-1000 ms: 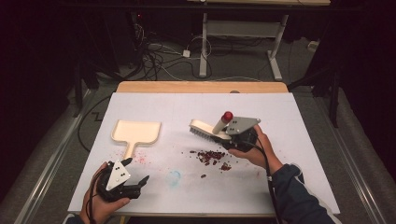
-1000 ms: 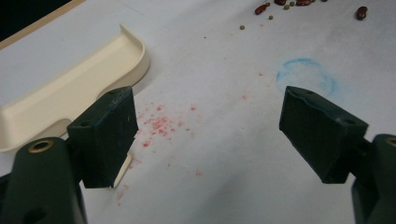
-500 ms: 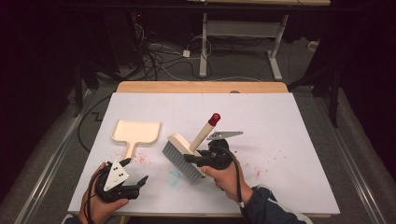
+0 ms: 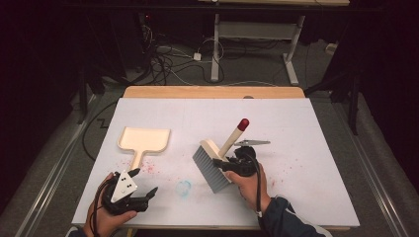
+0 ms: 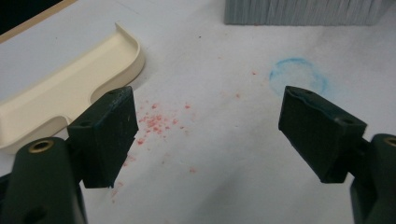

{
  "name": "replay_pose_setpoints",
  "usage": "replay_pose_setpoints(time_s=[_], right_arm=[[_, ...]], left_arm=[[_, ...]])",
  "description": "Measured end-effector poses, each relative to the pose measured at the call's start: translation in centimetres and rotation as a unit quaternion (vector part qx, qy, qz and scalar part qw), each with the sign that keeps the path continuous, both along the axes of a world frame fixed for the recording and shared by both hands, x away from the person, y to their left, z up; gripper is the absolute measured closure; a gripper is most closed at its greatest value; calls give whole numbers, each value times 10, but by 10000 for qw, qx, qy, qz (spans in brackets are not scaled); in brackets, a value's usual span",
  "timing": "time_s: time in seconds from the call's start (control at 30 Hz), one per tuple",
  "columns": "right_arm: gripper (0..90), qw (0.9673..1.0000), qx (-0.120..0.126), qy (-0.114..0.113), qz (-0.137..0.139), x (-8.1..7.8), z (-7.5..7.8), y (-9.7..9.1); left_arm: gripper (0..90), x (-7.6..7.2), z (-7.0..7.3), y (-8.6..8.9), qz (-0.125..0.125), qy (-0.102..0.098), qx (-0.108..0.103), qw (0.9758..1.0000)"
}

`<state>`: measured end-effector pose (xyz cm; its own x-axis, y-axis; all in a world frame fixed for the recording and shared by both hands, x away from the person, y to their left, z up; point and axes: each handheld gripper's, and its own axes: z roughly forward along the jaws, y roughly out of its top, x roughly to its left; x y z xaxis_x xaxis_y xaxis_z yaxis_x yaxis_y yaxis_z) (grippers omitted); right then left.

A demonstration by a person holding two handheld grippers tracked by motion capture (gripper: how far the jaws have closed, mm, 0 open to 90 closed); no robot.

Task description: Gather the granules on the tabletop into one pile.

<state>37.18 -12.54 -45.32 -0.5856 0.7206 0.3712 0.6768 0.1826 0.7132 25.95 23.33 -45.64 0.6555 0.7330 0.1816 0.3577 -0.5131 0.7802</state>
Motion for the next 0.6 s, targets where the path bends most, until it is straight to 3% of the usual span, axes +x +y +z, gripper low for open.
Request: replay_pose_setpoints(time_s=[0.23,0.4,0.6], right_arm=[[672,9997,-125,-223,16,9,9,-18],[672,9981,-126,-505,325,8,23,-23],[672,9905,-250,-1009,895,-4,45,-33]], left_arm=[[189,2,0,-1,-28,18,5,10000],[189,2,-1,-2,-39,38,18,10000],[189,1,0,-2,-63,-42,75,9999]])
